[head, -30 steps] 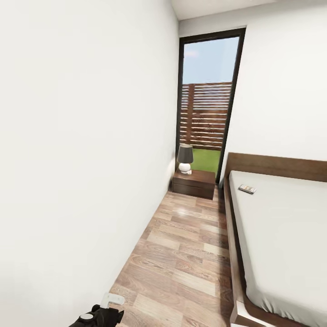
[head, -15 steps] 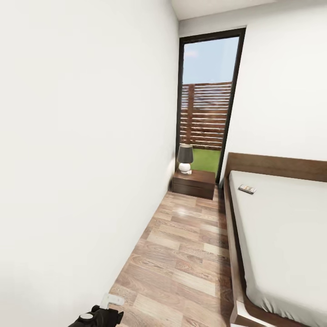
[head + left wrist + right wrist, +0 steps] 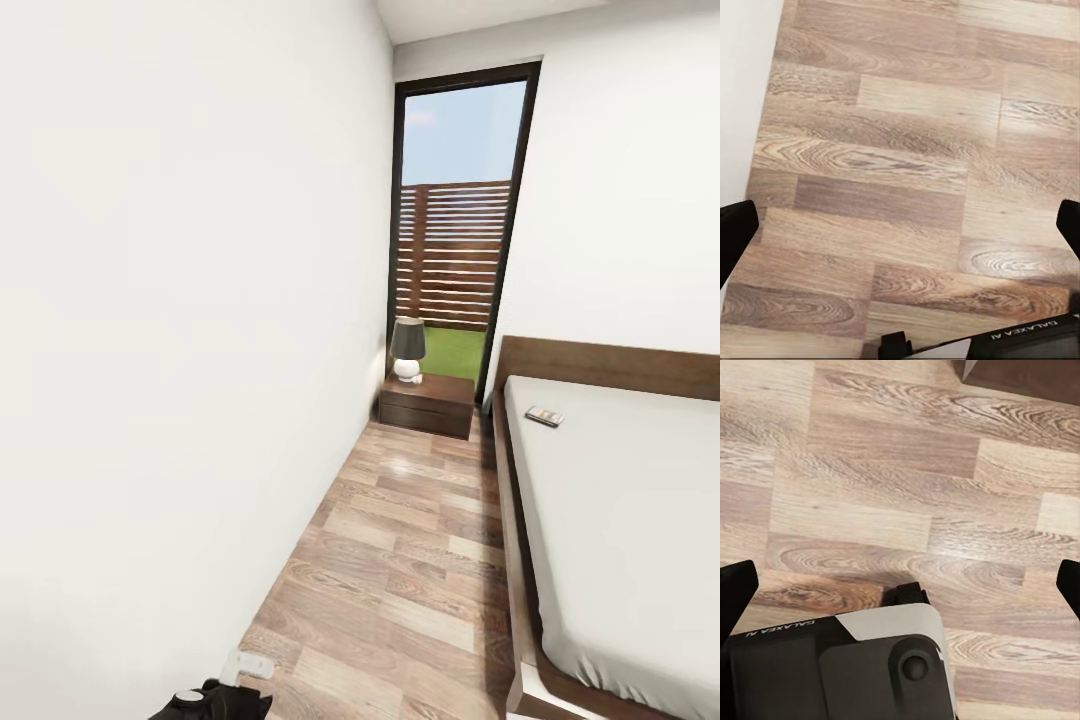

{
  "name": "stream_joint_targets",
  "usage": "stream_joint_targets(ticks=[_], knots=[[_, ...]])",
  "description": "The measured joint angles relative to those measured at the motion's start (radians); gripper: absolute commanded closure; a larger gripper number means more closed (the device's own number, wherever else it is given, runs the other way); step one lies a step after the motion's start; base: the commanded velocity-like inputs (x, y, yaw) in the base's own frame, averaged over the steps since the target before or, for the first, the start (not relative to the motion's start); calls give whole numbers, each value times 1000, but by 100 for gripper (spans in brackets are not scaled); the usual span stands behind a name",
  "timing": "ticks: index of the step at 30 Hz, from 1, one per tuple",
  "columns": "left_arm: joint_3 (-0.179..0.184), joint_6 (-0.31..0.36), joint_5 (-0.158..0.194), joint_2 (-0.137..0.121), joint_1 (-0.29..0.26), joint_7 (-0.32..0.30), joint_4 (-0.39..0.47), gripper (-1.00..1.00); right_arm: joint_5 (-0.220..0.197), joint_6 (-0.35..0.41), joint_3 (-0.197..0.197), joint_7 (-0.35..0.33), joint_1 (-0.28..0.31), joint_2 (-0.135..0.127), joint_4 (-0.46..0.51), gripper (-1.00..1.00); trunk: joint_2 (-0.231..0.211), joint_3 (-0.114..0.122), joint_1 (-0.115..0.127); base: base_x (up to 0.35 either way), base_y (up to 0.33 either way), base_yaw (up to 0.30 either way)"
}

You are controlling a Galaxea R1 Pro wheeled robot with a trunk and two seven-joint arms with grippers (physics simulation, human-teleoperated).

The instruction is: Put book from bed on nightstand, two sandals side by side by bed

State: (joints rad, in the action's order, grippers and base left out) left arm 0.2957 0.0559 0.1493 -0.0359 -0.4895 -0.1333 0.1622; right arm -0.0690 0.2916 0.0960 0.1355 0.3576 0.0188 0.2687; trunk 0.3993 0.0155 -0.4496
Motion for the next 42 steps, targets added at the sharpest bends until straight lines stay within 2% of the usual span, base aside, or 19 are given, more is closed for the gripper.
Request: stream_joint_targets(ticks=[17, 29, 35, 42], knots=[[0, 24, -1, -1, 1, -1, -3, -100, 0, 0, 1, 0, 0, 0, -1, -100, 0, 0, 0, 0, 0, 0], [1, 23, -2, -4, 8, -5, -54, -100, 0, 0, -1, 0, 0, 0, -2, -100, 0, 0, 0, 0, 0, 0], [2, 23, -3, -6, 16, -75, -66, -100, 0, 0, -1, 1, 0, 0, -2, -100, 0, 0, 0, 0, 0, 0], [3, 23, -3, -6, 19, -125, -89, -100, 0, 0, -1, 0, 0, 1, -2, -100, 0, 0, 0, 0, 0, 0]])
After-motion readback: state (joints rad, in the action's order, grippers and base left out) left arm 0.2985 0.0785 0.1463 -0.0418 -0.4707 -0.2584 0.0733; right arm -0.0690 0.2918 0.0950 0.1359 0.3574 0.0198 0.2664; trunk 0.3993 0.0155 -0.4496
